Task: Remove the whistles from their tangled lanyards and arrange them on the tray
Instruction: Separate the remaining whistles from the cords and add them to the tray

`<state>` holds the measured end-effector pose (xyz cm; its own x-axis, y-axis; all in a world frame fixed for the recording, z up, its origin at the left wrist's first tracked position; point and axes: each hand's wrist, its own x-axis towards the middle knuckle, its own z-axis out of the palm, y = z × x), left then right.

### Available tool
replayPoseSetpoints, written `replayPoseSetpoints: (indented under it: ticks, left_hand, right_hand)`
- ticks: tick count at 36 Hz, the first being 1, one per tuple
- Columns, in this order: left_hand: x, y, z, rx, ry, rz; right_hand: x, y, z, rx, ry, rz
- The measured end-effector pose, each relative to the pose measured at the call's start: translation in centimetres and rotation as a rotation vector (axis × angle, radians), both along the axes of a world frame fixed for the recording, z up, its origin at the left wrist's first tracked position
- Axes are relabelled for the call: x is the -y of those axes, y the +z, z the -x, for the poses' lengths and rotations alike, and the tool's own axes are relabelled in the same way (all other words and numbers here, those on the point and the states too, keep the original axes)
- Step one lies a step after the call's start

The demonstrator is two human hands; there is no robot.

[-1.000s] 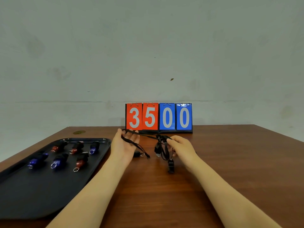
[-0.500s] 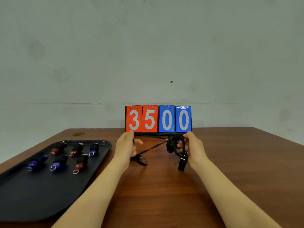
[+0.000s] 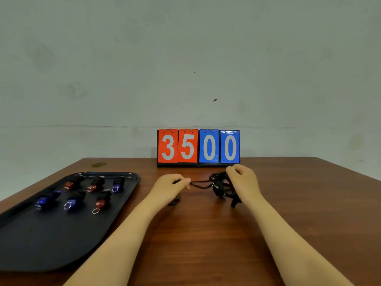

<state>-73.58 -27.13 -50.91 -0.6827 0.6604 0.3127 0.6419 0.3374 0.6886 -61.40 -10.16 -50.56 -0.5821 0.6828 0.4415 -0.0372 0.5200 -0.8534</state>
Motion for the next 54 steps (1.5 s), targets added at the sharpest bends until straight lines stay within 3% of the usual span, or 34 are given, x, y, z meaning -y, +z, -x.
replayPoseSetpoints:
  ticks: [5,10,13,16,20,28,33,38,47,51,54]
  left_hand:
    - [0.1,0.7,0.1,0.328,0.109,-0.441]
    - [0.5,1.1,0.1,0.567,0.069,-0.66]
    - [0.3,1.2,-0.1,0.6,0.004,-0.682]
    - [0.1,1.4,-0.4,0.648,-0.049,-0.737]
    - [-0.2,1.9,-0.8,0.697,-0.088,-0.79]
    - [-0.1,2.1,-0.9,0.732,-0.115,-0.852]
    - [0.0,1.3,0.1,0.486,0.11,-0.796]
    - [0.6,0.4,1.5,0.321,0.304,-0.769]
    - [0.8,-0.3,2.3,0.273,0.429,-0.808]
    - [0.9,-0.2,2.1,0.26,0.488,-0.855]
    - [0.6,-0.4,1.8,0.228,0.501,-0.843]
  right_hand:
    - [0.0,-0.4,-0.2,0.291,0.126,-0.304]
    - [1.3,-0.6,-0.3,0.583,0.341,-0.509]
    - [2.0,-0.4,0.2,0.444,0.286,-0.542]
    - [2.7,-0.5,0.9,0.242,0.292,-0.413]
    - [3.5,-1.6,1.4,0.304,0.385,-0.402]
    - [5.1,-1.6,2.4,0.32,0.314,-0.474]
    - [4.6,-1.2,2.1,0.259,0.269,-0.419]
    - [3.8,-0.6,1.7,0.041,0.155,-0.178]
    - [2.4,0.6,1.2,-0.256,0.108,0.365]
    - [1.6,1.0,0.9,-0.419,0.246,0.778]
    - [1.6,1.4,0.4,-0.501,0.4,0.936]
